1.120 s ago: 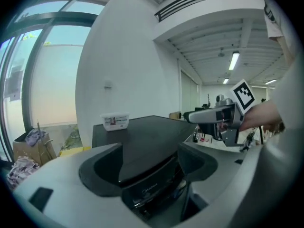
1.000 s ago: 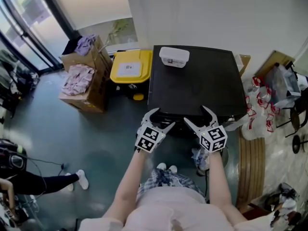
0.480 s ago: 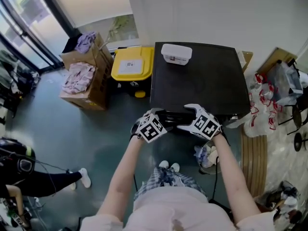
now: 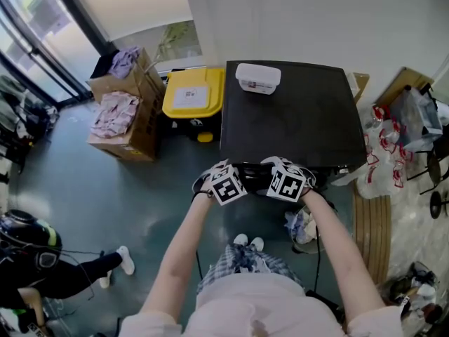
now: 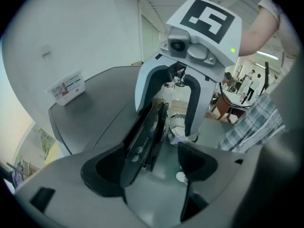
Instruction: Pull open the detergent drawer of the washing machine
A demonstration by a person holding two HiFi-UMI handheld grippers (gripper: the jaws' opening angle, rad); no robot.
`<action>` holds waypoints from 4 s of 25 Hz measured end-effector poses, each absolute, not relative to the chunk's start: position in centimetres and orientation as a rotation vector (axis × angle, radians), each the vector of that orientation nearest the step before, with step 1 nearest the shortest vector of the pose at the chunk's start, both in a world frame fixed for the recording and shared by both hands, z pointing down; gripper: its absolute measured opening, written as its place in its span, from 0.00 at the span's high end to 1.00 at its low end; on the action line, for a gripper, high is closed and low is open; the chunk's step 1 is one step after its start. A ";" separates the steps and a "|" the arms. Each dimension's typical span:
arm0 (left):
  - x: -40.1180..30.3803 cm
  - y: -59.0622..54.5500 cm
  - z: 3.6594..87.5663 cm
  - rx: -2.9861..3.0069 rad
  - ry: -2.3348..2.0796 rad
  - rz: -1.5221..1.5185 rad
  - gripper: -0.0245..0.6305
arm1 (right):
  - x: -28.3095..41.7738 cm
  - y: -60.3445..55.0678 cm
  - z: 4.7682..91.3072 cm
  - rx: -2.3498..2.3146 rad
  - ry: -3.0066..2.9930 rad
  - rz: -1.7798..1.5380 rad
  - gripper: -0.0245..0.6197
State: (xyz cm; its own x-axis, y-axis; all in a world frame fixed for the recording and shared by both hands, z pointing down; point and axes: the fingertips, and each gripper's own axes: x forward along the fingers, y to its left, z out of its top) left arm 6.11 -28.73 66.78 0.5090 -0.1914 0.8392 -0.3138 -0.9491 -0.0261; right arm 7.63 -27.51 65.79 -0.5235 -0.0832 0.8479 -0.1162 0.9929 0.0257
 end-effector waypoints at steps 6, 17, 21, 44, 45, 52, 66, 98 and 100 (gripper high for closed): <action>5.9 -28.7 67.2 2.599 -0.370 1.542 0.42 | 7.7 -27.5 66.5 0.126 -2.081 0.018 0.39; 5.7 -28.4 67.9 2.587 -0.283 1.700 0.42 | 7.7 -27.3 67.3 0.155 -2.000 0.000 0.41; 5.8 -28.3 68.1 2.596 -0.288 1.729 0.42 | 8.0 -27.6 67.6 0.183 -1.986 -0.023 0.47; 5.4 -31.1 67.9 2.685 -0.688 1.899 0.78 | 8.3 -30.2 67.6 0.399 -1.787 -0.331 0.83; 5.3 -31.2 67.9 2.686 -0.704 1.906 0.80 | 8.2 -30.3 67.6 0.402 -1.781 -0.337 0.83; 5.2 -31.0 68.0 2.697 -0.737 1.946 0.83 | 8.3 -30.0 67.7 0.411 -1.777 -0.356 0.84; 4.9 -29.7 68.0 2.721 -0.651 1.986 0.85 | 7.9 -28.8 67.6 0.372 -1.793 -0.324 0.85; 4.7 -18.3 68.8 2.790 -0.429 1.947 0.87 | 7.6 -17.5 68.6 0.304 -1.863 -0.161 0.88; 4.8 -17.6 68.8 2.789 -0.413 1.954 0.87 | 7.6 -16.9 68.6 0.292 -1.863 -0.153 0.88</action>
